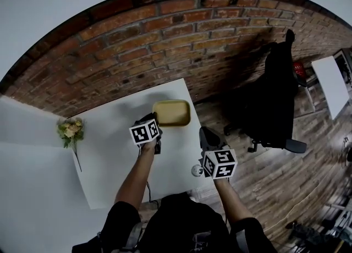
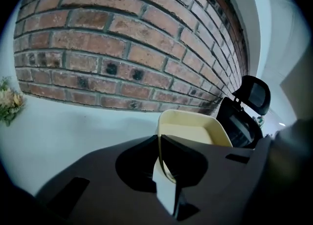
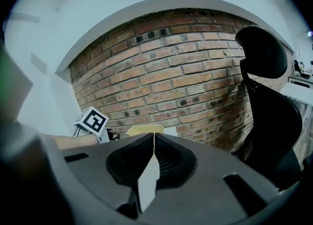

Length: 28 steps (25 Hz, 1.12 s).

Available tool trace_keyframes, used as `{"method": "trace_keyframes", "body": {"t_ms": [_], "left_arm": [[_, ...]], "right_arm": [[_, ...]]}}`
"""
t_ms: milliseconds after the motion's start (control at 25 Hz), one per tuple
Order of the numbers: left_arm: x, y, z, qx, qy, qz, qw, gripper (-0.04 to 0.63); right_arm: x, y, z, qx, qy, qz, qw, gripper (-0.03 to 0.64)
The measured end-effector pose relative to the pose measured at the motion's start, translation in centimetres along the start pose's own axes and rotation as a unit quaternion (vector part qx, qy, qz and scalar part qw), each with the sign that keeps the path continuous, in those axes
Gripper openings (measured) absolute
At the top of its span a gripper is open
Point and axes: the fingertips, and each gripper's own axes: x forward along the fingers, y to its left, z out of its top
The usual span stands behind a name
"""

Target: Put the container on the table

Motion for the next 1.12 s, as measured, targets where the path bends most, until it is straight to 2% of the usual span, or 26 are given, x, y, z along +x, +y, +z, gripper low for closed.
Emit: {"method": "trace_keyframes", "body": {"t_ms": [440,760,1120], "left_arm": [[6.8,2.6,3.1,-0.077,-0.005,0.05,0.9958,0.029],[10.4,4.6,3.1,-0.087,0.011,0.082,0.9928,0.029],[12.8,5.0,3.0,-0.096,0.018,0.094,0.9908,0.029]], "right_arm": [[3.7,-1.0,-0.3,-0.01,0.024,0.007,1.0,0.025],[5.1,-1.6,-0.6,0.0,0.033,0.009,0.999,0.025],[5.8,-2.3,-2.1,0.0,0.052,0.01,0.999,0.025]]}}
